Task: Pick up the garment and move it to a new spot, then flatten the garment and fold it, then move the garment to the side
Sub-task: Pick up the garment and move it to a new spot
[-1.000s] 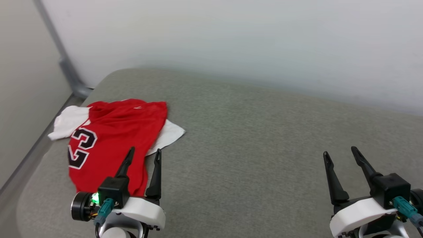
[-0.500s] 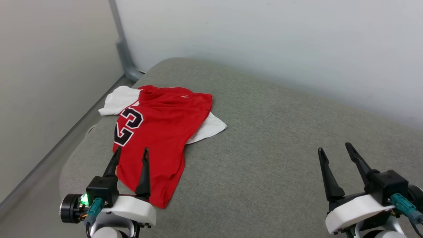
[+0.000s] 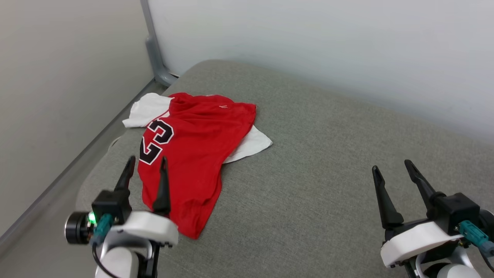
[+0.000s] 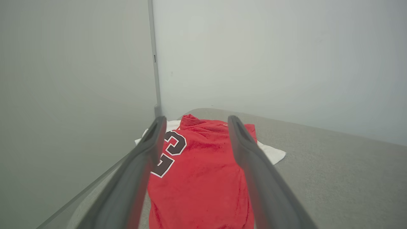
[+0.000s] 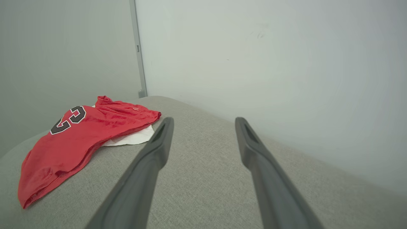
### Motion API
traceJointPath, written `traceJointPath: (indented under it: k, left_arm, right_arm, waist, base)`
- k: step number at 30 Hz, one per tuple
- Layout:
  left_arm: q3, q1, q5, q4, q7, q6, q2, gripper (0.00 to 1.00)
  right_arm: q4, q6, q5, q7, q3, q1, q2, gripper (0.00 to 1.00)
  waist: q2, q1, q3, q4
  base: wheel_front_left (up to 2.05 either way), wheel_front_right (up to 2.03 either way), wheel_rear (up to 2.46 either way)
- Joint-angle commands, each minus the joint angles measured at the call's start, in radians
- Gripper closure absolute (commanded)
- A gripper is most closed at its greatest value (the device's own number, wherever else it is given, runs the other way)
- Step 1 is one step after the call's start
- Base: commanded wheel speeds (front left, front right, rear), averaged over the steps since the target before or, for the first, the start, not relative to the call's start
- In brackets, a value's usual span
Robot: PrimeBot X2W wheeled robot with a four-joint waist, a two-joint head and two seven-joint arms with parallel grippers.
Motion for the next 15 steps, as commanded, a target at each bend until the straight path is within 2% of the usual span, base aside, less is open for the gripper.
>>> traceJointPath:
  k: [1,6,9,15]
  left_arm:
    - [0.003,-0.043,-0.007,0.01,-0.003,-0.006,-0.001,0.0]
    - [0.018,-0.177,-0.037,0.049,0.015,-0.02,0.013,0.0]
    - [0.034,-0.265,-0.068,0.073,0.064,-0.037,0.032,0.0]
    - [0.061,-0.421,-0.147,0.131,0.204,-0.082,0.111,0.0]
  right_arm:
    - [-0.011,-0.001,-0.009,0.008,-0.003,-0.014,0.001,0.0]
    - [-0.043,-0.001,-0.04,0.034,0.002,-0.039,0.001,0.0]
    - [-0.062,-0.001,-0.058,0.048,0.006,-0.062,0.001,0.0]
    - [-0.083,-0.001,-0.082,0.07,0.013,-0.11,0.001,0.0]
  waist:
    - [0.0,0.0,0.023,-0.013]
    - [0.0,0.0,0.091,-0.056]
    - [0.0,0.0,0.141,-0.091]
    - [0.0,0.0,0.25,-0.168]
  base:
    - [0.0,0.0,0.0]
    - [0.0,0.0,0.0]
    - [0.0,0.0,0.0]
    - [0.0,0.0,0.0]
